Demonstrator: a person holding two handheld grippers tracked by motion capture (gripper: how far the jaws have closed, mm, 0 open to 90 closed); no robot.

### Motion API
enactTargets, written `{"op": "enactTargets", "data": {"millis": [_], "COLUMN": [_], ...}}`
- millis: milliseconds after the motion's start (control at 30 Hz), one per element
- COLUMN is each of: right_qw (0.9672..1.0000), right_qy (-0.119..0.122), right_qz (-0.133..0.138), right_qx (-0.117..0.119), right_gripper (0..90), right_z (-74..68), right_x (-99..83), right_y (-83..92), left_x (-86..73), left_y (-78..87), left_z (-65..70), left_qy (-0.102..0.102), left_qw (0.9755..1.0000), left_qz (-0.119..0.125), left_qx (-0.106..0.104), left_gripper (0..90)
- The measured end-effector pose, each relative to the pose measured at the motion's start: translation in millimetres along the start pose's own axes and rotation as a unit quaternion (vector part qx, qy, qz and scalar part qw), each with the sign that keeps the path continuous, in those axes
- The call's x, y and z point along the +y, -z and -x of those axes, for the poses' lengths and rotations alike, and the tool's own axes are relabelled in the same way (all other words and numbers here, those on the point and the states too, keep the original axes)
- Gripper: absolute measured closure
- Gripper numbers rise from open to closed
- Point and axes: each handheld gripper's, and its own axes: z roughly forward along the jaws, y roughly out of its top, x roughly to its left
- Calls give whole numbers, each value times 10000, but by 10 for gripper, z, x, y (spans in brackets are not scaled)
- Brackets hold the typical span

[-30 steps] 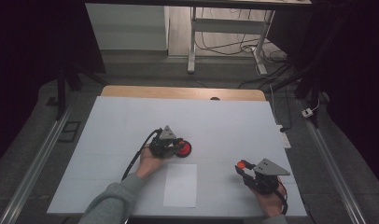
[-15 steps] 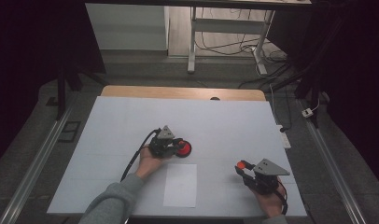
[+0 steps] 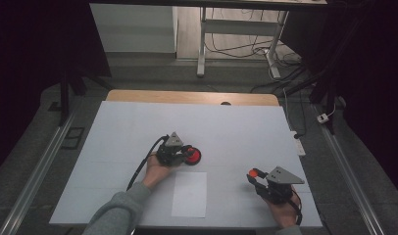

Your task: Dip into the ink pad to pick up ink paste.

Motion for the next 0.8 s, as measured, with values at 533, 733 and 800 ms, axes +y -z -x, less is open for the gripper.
{"op": "enactTargets", "data": {"millis": [533, 733, 800], "right_qw": [10000, 10000, 10000], "right_qy": [0, -17, -28], "right_qz": [34, 15, 21], "right_qx": [3, 10, 13], "right_gripper": [641, 642, 641], "right_z": [0, 1, 2], "right_x": [9, 6, 4], "right_y": [10, 9, 5], "left_x": [75, 50, 40], "left_y": [100, 65, 54], "left_z": [56, 22, 11], "left_qy": [-99, -53, -32], "left_qw": [9995, 9999, 9999], "left_qz": [273, 140, 117], "left_qx": [-118, -36, -31], "left_gripper": [730, 729, 729]}}
